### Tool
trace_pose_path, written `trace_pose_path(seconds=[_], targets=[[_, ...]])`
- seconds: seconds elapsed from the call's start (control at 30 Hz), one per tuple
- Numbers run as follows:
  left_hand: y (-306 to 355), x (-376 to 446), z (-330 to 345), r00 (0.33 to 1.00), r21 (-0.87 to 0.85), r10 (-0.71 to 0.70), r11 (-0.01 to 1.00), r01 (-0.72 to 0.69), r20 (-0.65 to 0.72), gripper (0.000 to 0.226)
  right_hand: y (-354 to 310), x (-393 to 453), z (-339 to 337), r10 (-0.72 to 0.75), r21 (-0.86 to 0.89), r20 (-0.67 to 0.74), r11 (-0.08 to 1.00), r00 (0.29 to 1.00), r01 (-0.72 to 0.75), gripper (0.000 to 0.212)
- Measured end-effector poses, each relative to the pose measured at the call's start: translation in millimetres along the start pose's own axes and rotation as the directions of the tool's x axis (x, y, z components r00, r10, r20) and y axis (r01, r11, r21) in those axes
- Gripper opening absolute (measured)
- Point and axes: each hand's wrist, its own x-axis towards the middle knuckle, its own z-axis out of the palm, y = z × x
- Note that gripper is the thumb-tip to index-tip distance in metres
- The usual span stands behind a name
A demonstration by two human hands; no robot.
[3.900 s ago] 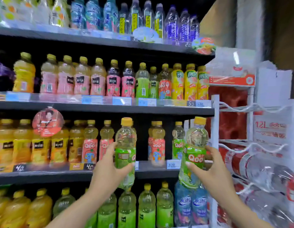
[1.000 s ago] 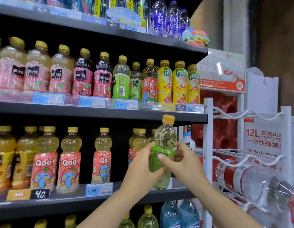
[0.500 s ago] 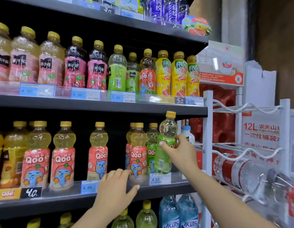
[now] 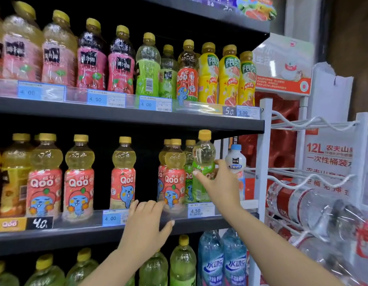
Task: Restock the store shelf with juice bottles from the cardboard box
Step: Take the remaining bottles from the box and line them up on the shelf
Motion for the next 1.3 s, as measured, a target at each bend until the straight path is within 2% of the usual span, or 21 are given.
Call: trace_pose_path(seconds=[0.33, 0.43, 0.53, 0.63, 0.73, 0.93, 1.03, 1.17, 1.3], targets=[[-1, -1, 0, 1.000, 0.016, 0.006, 1.000, -0.006, 0.016, 0.051, 12, 5, 21, 0.133, -0.080, 0.057, 0.989, 0.989, -0.128, 0.068], [0, -1, -1, 1.000, -0.005, 0.001, 1.000, -0.001, 0.015, 0.046, 8, 7, 27, 0.128, -0.098, 0.110, 0.988, 0.986, -0.118, 0.072], [0, -3, -3, 0.999, -0.010, 0.007, 1.000, -0.007, 0.031, 0.050, 11, 8, 34, 0.140, -0.070, 0.200, 0.989, 0.970, -0.128, 0.065], [0, -2, -4, 1.000, 0.004, 0.005, 1.000, -0.005, 0.030, 0.051, 15, 6, 36, 0.148, -0.001, 0.250, 0.988, 0.957, -0.153, 0.049], [0, -3, -4, 0.999, -0.001, 0.003, 1.000, -0.003, 0.037, 0.047, 18, 2, 33, 0.114, 0.020, 0.253, 0.992, 0.961, -0.123, 0.044], [1, -7, -17, 0.998, -0.045, 0.046, 0.998, -0.044, 0.053, 0.052, 18, -10, 22, 0.095, 0.064, 0.300, 0.991, 0.949, -0.119, 0.061], [-5, -14, -38, 0.996, -0.118, 0.054, 0.992, -0.046, 0.065, 0.058, 11, -28, 5, 0.013, 0.078, 0.282, 0.996, 0.959, -0.036, 0.064], [-22, -49, -78, 0.999, -0.060, 0.030, 0.998, -0.028, 0.029, 0.061, -12, -69, -24, -0.103, 0.117, 0.320, 0.991, 0.942, 0.069, 0.066], [-47, -111, -120, 0.999, 0.039, -0.019, 0.999, 0.018, 0.041, 0.058, -43, -125, -25, -0.207, 0.189, 0.425, 0.972, 0.881, 0.137, 0.061]])
